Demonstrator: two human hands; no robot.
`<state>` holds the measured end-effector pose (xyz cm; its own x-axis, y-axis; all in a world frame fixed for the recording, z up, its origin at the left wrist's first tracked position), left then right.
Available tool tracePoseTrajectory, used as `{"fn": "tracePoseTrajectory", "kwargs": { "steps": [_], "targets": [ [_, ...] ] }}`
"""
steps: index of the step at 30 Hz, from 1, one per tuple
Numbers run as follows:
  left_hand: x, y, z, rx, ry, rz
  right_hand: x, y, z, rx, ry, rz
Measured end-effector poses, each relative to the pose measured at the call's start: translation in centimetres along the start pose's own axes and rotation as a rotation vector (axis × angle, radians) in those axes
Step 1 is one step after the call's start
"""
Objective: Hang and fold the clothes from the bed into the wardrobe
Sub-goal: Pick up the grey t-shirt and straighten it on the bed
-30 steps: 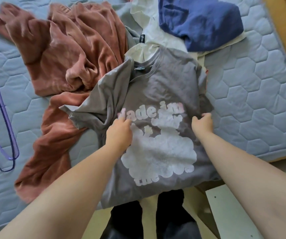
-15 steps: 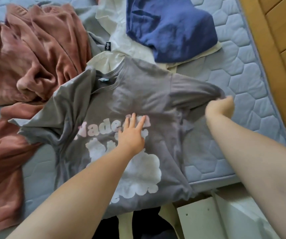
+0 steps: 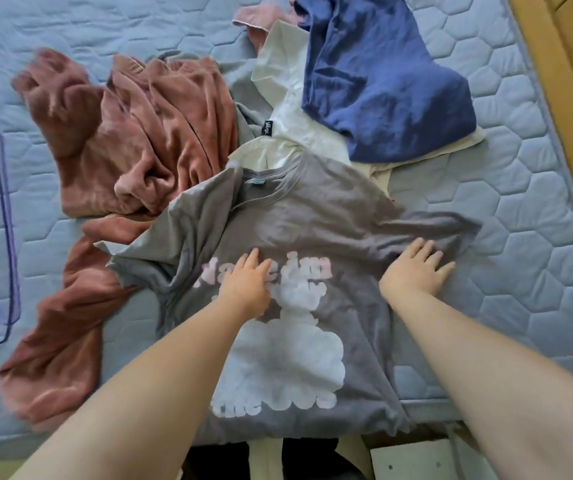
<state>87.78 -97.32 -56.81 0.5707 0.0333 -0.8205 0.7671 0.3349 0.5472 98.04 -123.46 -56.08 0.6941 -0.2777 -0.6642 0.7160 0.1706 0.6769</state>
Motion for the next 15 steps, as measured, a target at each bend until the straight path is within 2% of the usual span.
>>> {"fn": "tracePoseTrajectory", "kwargs": {
  "steps": [1, 4, 6, 8, 10, 12, 15],
  "targets": [
    [-0.7, 0.7, -1.8, -0.017, 0.034, 0.066, -1.1, -0.1, -1.0, 0.025, 0.013, 0.027],
    [-3.2, 3.0, -7.4, -0.088, 0.139, 0.391, -5.3, -0.9, -7.1, -0.095, 0.369, 0.175],
    [-4.6, 4.1, -11.3, -0.171, 0.261, 0.559, -8.0, -1.6, -11.8, -0.099, 0.569, 0.11],
    [-5.1, 4.5, -15.3, -0.298, 0.413, 0.546, -10.0, -1.7, -16.1, -0.044, 0.685, 0.032],
    [-4.9, 4.1, -18.6, -0.437, 0.49, 0.405, -11.9, -0.7, -19.9, 0.06, 0.754, -0.011],
    [-4.4, 3.6, -21.1, -0.467, 0.459, 0.329, -13.3, 0.2, -23.3, 0.166, 0.825, 0.002],
    [-4.4, 3.9, -23.5, -0.507, 0.318, 0.421, -15.1, 1.6, -27.8, 0.069, 0.988, 0.172]
  ]
}}
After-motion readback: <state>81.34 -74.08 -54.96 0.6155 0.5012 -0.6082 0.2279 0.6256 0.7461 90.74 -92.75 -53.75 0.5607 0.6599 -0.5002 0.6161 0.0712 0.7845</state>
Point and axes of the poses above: each hand's wrist, its own x-axis towards the middle knuckle, its own y-axis out of the back of the hand, z = x × y, the point moved 3 cm from there along x, towards the middle knuckle, and after that the axes turned 14 degrees about -z, right-handed, at the moved point
